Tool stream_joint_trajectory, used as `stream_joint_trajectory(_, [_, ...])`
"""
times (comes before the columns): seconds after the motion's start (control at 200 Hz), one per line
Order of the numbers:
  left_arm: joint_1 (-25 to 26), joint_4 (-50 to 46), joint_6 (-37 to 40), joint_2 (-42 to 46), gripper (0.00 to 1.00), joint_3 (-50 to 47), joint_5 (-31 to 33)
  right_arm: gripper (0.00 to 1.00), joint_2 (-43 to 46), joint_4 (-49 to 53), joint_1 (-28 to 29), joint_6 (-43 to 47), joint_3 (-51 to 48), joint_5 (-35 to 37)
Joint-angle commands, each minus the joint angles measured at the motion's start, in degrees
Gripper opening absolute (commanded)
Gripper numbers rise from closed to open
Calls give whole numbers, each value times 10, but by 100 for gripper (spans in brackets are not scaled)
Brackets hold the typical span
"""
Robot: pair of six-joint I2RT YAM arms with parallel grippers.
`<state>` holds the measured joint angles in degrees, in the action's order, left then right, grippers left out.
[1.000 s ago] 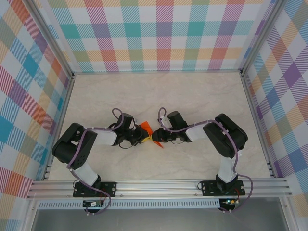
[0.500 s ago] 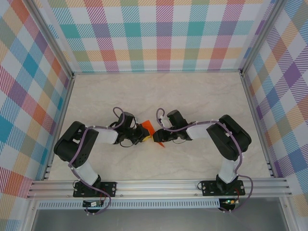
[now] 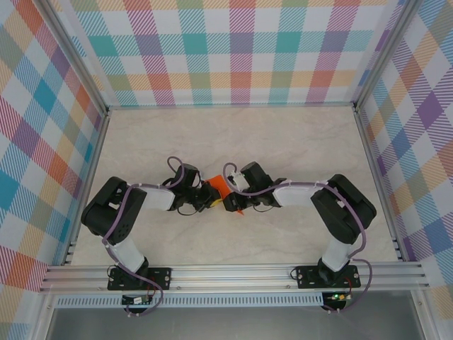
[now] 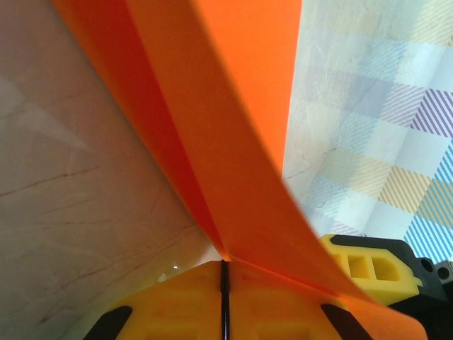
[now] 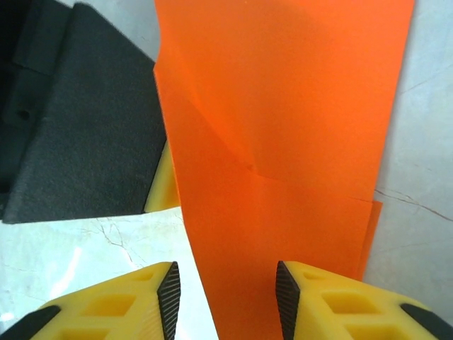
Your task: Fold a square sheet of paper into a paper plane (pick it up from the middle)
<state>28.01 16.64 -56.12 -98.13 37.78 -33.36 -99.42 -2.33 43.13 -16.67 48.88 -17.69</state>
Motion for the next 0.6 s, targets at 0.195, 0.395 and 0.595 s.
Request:
stream_joint_trajectory(0.195, [4,-8,2,-7,9,16,0,49,21,34,65,108,17,175])
stream_joint_trajectory(0.395, [4,-9,0,-9,9,17,1,47,13,28,96,139,18,244])
stream_joint_trajectory(0.595, [4,-14,1,-3,8,17,0,27,6,22,96,126,18,234])
